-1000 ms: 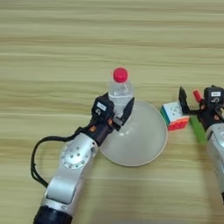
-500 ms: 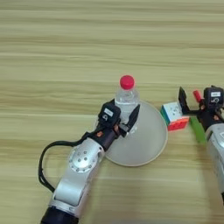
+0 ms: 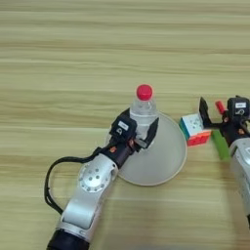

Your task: Move the objects on the table

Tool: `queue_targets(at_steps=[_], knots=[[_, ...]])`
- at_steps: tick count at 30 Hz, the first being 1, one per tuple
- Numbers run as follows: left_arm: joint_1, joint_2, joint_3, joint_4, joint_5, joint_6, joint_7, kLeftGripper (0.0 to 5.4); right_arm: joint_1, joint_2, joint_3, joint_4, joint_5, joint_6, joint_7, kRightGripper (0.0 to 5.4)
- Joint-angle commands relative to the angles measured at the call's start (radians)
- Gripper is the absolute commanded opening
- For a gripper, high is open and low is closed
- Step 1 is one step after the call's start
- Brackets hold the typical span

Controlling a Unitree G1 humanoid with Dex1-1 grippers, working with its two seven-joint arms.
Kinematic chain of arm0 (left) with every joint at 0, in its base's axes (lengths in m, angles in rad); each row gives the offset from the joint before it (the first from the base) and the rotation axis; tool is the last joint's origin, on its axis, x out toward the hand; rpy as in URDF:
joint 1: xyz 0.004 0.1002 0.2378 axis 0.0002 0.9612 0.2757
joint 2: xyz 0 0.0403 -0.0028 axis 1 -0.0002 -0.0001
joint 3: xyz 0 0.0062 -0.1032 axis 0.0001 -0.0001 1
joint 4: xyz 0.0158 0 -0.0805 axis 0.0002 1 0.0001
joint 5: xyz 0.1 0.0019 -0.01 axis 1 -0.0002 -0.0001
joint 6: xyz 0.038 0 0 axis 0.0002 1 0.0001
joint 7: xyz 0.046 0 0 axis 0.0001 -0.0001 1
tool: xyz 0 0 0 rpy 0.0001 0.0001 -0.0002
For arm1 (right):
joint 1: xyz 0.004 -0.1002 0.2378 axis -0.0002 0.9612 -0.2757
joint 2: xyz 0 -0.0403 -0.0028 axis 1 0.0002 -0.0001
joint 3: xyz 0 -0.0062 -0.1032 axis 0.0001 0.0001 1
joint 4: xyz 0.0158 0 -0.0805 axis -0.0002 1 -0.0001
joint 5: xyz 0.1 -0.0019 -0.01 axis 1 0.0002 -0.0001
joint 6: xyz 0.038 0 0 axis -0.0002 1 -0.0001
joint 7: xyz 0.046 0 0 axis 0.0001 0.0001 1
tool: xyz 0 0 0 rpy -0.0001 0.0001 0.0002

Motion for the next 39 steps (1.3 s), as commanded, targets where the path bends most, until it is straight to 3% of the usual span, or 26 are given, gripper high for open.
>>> queue_targets(at_steps=[1, 11, 26, 33, 39], knots=[[-0.002, -0.003, 0.000, 0.004, 0.011, 0.004, 0.005, 4.35, -0.002, 0.003, 0.001, 0.004, 0.001, 0.003, -0.001, 5.40], [0.001, -0.001, 0.003, -0.011, 0.016, 0.008, 0.005, 5.32, -0.003, 0.003, 0.001, 0.004, 0.001, 0.003, -0.002, 5.40], [0.055, 0.016, -0.009, -0.085, 0.017, 0.038, -0.001, 5.37, -0.007, 0.008, 0.001, 0.007, 0.001, 0.000, -0.005, 5.40], [0.100, 0.034, 0.000, -0.128, 0.009, 0.052, -0.003, 5.37, -0.009, 0.011, 0.002, 0.010, 0.000, -0.002, -0.006, 5.40], [0.168, 0.051, -0.015, -0.182, 0.017, 0.063, -0.003, 5.37, -0.013, 0.014, 0.002, 0.013, 0.000, -0.003, -0.008, 5.40]])
